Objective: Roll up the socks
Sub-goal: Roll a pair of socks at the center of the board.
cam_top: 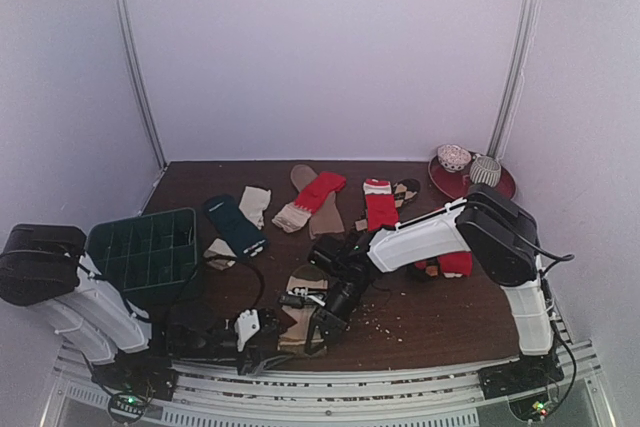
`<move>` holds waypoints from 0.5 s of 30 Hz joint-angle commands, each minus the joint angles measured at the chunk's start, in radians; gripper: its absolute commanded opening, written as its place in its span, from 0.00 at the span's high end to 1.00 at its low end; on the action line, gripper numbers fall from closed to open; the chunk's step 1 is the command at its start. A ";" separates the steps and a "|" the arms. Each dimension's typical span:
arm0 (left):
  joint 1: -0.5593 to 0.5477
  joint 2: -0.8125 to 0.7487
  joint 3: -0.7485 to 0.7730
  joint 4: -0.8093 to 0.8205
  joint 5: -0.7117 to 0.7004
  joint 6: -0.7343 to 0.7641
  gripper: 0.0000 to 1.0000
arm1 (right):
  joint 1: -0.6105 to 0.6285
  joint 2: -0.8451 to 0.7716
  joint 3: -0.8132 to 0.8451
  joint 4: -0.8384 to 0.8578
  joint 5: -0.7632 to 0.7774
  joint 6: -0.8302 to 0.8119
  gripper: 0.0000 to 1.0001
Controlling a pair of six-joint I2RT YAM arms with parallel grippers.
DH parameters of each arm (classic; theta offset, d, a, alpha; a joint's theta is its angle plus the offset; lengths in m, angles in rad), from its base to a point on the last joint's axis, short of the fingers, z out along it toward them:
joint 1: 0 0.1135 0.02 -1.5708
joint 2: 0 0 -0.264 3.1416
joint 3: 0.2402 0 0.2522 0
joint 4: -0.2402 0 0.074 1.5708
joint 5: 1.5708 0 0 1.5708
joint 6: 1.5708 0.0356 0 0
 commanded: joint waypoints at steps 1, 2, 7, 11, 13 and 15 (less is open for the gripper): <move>-0.006 0.057 0.026 0.071 0.048 0.014 0.51 | -0.007 0.097 -0.070 -0.156 0.215 0.017 0.86; -0.006 0.075 0.027 0.080 0.054 0.009 0.51 | -0.007 0.096 -0.070 -0.156 0.215 0.017 0.87; -0.007 0.146 0.041 0.119 0.066 -0.007 0.51 | -0.006 0.096 -0.079 -0.147 0.219 0.018 0.87; -0.007 0.190 0.054 0.134 0.066 -0.014 0.52 | -0.007 0.093 -0.083 -0.143 0.215 0.020 0.87; -0.006 0.202 0.056 0.138 0.068 -0.019 0.58 | -0.007 0.091 -0.082 -0.140 0.216 0.021 0.86; -0.006 0.210 0.062 0.130 0.070 -0.025 0.68 | -0.008 0.089 -0.081 -0.137 0.215 0.025 0.87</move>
